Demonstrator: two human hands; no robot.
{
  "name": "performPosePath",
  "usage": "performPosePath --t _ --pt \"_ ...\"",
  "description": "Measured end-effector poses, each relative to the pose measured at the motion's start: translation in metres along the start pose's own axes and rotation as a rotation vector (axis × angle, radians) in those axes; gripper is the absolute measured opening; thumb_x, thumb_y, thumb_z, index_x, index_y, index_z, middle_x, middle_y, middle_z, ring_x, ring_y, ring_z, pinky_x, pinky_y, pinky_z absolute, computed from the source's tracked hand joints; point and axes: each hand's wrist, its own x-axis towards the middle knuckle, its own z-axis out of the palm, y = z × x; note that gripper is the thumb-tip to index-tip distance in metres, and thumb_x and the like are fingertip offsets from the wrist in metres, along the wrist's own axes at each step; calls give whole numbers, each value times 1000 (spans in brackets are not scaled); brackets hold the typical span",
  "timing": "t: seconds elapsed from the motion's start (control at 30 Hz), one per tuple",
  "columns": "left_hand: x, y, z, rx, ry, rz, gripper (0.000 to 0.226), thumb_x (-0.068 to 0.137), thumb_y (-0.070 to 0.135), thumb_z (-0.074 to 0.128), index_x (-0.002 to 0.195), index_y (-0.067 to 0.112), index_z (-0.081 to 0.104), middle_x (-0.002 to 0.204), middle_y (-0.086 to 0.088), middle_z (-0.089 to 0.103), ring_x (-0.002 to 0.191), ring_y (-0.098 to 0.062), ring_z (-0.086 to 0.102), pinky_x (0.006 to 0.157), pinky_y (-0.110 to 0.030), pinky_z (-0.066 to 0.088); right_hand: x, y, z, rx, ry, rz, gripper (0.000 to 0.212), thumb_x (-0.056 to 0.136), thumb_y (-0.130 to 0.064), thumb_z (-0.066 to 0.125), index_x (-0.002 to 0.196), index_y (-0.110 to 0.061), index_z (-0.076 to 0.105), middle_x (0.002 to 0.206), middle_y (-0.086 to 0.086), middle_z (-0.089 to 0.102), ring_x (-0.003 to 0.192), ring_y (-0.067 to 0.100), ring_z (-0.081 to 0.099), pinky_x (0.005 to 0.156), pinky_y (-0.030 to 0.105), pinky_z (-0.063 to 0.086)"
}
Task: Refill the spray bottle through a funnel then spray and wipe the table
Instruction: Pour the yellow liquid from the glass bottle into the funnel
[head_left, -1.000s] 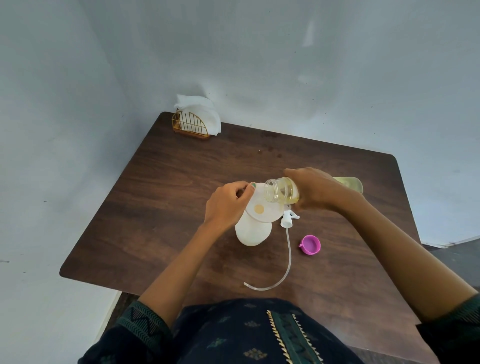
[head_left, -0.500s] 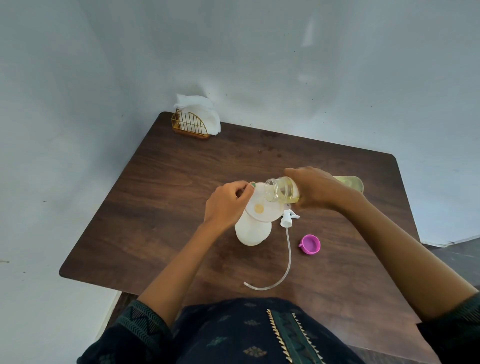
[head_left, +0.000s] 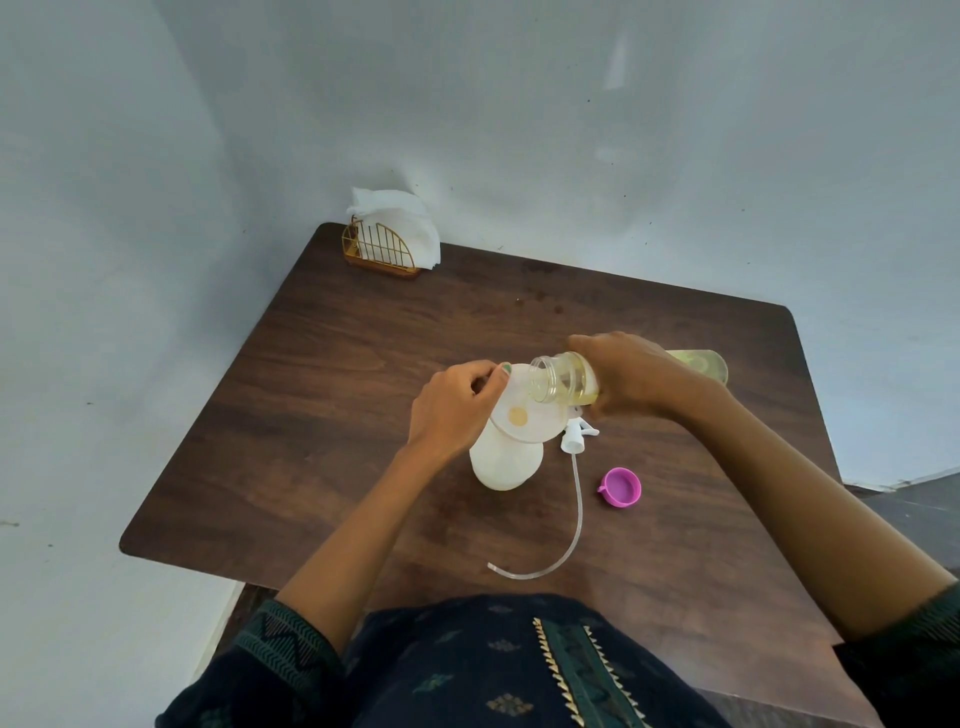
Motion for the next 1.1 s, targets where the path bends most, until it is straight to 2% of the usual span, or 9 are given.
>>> performPosePath --t 0.1,0.33,0.93,1.1 --pt "-2 1 -1 2 -1 -1 39 96 45 42 79 19 65 65 -1 60 56 -9 46 53 -26 33 0 1 1 -8 10 -2 37 65 -19 77 91 -15 51 81 0 61 74 22 59 62 36 48" --pt "-2 1 -1 -12 3 -3 39 96 45 42 78 20 65 60 4 56 55 -9 45 54 -26 32 0 0 0 -15 7 -3 38 65 -19 77 93 -14 52 84 1 62 76 23 59 64 36 49" --pt "-2 1 0 -19 3 3 39 96 46 42 79 21 66 64 1 61 56 -10 48 54 -26 33 0 0 -1 -19 -5 -2 39 67 -18 77 97 -15 52 86 1 63 78 21 60 68 38 53" --pt "-3 2 -2 2 5 -14 39 96 45 43 78 18 65 57 6 50 55 -10 45 53 -27 32 -1 0 -2 -33 -2 -5 37 67 -18 75 94 -15 51 85 1 61 76 23 59 59 31 43"
